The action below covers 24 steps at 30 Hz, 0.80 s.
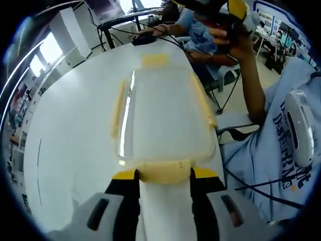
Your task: Snap each plastic latch of the storage box into its locked position after aligning the lid with the box until every specified latch is closed and the lid sits flush.
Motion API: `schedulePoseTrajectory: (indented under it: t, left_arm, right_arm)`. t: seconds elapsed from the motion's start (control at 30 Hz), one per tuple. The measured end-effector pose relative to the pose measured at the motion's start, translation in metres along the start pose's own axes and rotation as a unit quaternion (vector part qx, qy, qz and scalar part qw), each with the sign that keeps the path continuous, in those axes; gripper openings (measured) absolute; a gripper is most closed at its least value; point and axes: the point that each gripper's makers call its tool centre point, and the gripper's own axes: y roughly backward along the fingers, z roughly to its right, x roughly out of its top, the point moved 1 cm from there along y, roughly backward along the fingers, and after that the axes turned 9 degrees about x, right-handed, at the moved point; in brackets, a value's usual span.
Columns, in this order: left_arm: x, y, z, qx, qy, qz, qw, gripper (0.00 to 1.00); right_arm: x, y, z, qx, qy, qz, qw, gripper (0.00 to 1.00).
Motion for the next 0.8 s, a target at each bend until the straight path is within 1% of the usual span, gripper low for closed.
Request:
schedulePoseTrajectory:
  t: [0.13, 0.47, 0.6, 0.8]
  left_arm:
    - [-0.003, 0.002, 0.001, 0.0, 0.001, -0.001, 1.0, 0.38]
    - [-0.01, 0.007, 0.008, -0.004, 0.003, -0.012, 0.9999, 0.38]
    - [-0.01, 0.008, 0.009, -0.008, 0.001, -0.013, 0.9999, 0.38]
    - [-0.013, 0.01, 0.011, -0.01, 0.003, -0.013, 0.9999, 0.38]
  right_arm:
    - [-0.003, -0.001, 0.0, 0.0, -0.002, -0.005, 1.0, 0.93]
    - [-0.004, 0.0, 0.001, -0.003, -0.005, -0.004, 1.0, 0.92]
    - [-0.002, 0.0, 0.002, -0.004, -0.005, 0.001, 1.0, 0.92]
    - [-0.002, 0.0, 0.002, -0.001, -0.004, -0.002, 1.0, 0.92]
